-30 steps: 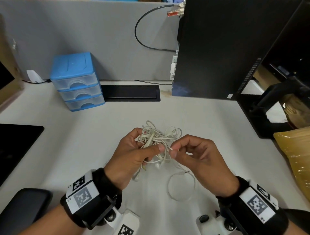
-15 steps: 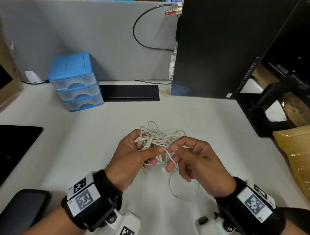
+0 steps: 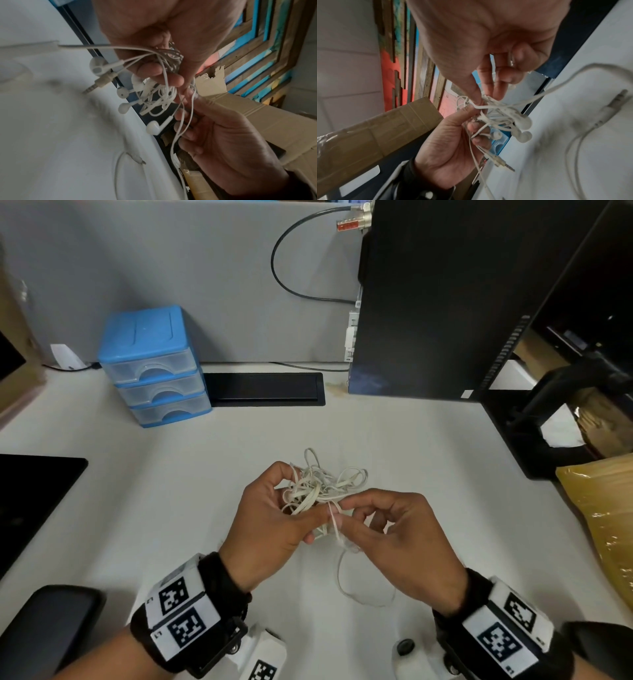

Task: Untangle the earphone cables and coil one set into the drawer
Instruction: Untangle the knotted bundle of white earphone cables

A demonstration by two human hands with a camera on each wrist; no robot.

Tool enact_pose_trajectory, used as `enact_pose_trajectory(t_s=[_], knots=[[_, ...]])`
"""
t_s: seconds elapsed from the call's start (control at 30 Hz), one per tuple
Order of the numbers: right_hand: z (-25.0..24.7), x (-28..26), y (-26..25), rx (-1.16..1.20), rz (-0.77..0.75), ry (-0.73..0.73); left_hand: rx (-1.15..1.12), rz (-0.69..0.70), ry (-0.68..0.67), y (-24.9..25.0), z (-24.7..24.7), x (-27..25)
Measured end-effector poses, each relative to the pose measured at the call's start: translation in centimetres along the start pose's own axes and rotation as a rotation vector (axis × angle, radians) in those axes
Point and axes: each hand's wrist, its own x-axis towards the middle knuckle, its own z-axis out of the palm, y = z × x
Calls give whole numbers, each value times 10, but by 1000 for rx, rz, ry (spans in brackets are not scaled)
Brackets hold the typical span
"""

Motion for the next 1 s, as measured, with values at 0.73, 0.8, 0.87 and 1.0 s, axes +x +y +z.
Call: enact_pose_trajectory(t_s=[0.73, 0.8, 0.87, 1.0], knots=[[-24, 13, 1, -132, -222, 75, 111, -145, -211, 9, -11, 5], [-21, 10, 0, -171, -224, 115, 99, -151, -223, 12, -12, 5], [-14, 4, -3, -166, -228, 153, 74, -150, -225, 13, -13, 6], [-1, -7, -2, -201, -207, 105, 15, -115, -209, 12, -13, 5]])
